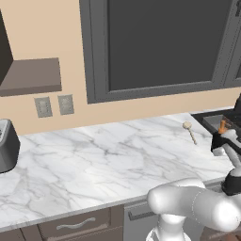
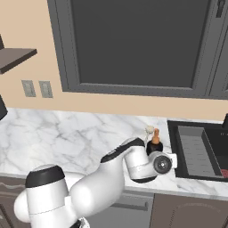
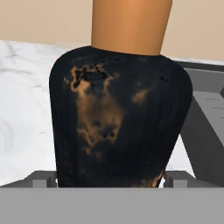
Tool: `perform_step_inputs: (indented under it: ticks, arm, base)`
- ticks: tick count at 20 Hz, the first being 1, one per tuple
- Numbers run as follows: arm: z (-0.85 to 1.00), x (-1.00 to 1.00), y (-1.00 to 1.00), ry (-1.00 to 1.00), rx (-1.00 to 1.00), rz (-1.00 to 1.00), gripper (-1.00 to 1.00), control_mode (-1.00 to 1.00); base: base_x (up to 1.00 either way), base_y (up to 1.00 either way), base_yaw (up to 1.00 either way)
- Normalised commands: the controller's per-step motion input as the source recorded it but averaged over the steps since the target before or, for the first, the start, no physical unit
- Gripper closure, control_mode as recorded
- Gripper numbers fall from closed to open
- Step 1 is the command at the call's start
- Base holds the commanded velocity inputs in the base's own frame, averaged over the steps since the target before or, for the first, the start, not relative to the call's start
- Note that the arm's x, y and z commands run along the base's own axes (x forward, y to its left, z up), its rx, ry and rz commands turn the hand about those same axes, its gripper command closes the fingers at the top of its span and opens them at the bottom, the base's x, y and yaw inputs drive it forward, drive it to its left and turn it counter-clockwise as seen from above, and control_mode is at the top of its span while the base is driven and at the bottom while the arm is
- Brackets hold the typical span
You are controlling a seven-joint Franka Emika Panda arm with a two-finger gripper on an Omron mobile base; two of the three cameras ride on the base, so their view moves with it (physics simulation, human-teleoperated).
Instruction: Locate and retrieve the dish brush and soap dispenser from the cabinet. Place them next to the sink.
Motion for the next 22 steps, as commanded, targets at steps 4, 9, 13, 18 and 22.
perform_step_inputs:
  ticks: [4, 9, 13, 18, 22]
  arm:
    - [-0.48, 0.01, -0.15, 0.00, -0.02, 0.03, 1.00, -1.00]
    - [-0.40, 0.02, -0.13, 0.00, -0.01, 0.02, 1.00, -1.00]
    - [-0.30, 0.06, -0.04, -0.01, 0.00, 0.01, 1.00, -1.00]
    - [-0.32, 0.10, 0.00, -0.01, 0.00, 0.00, 1.00, -1.00]
    - [-0.37, 0.16, 0.00, -0.04, 0.00, 0.00, 1.00, -1.00]
  base:
    - [0.00, 0.00, 0.00]
    - [0.00, 0.00, 0.00]
    - [0.00, 0.00, 0.00]
    - [0.00, 0.00, 0.00]
    - [0.00, 0.00, 0.00]
